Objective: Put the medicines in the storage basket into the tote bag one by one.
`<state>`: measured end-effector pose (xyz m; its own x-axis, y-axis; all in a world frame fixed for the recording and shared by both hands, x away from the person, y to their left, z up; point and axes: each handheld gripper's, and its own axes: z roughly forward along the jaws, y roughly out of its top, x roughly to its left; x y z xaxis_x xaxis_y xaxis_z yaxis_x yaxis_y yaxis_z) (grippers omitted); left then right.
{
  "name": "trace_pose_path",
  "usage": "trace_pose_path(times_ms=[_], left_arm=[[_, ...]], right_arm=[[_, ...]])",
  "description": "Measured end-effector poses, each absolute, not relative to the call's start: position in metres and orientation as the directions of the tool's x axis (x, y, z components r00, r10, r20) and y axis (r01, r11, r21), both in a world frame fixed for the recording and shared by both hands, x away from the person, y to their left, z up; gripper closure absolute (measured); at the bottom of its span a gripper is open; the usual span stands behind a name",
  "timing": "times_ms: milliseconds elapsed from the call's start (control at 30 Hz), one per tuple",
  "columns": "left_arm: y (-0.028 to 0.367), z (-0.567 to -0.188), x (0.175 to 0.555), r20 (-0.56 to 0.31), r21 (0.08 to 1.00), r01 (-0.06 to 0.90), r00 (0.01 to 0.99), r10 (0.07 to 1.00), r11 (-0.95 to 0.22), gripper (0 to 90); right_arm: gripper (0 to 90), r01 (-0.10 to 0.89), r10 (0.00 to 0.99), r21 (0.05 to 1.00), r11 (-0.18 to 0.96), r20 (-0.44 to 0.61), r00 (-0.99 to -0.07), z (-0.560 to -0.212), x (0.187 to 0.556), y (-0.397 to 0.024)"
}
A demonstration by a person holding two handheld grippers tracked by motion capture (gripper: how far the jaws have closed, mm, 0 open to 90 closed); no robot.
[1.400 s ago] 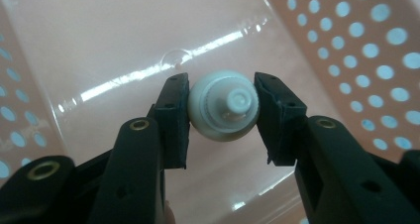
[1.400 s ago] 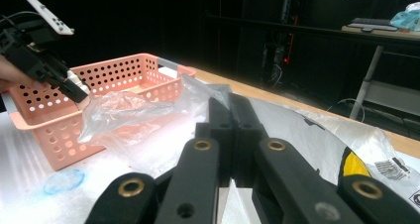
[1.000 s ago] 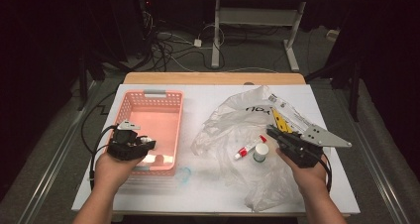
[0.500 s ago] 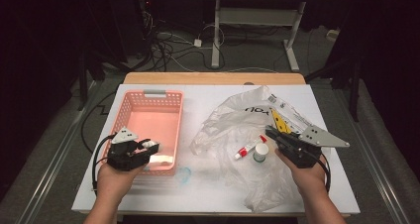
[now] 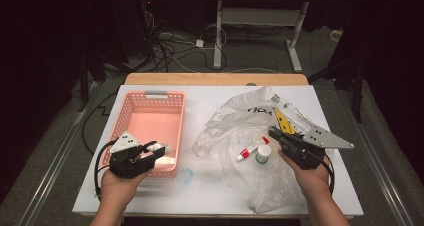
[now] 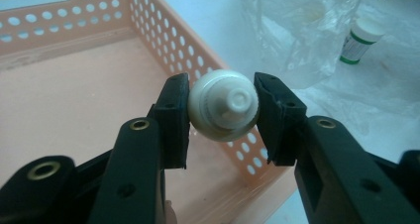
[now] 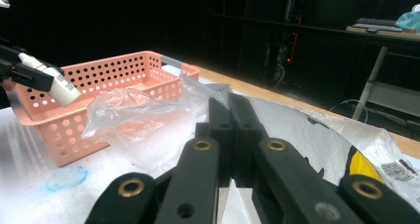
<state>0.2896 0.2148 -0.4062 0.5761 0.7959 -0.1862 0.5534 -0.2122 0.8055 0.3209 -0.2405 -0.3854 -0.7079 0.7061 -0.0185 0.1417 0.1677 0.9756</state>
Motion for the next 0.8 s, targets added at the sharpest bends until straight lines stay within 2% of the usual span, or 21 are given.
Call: trace_pose_path(times_ms=[800], left_arm=[[0.17, -0.396, 0.272, -0.171, 0.84, 0.471, 0.701, 0.692, -0.27, 58.3]], right_arm=[[90.0, 0.146, 0.703, 0.974, 0.172, -0.018, -0.711, -0.387, 0.321, -0.238]])
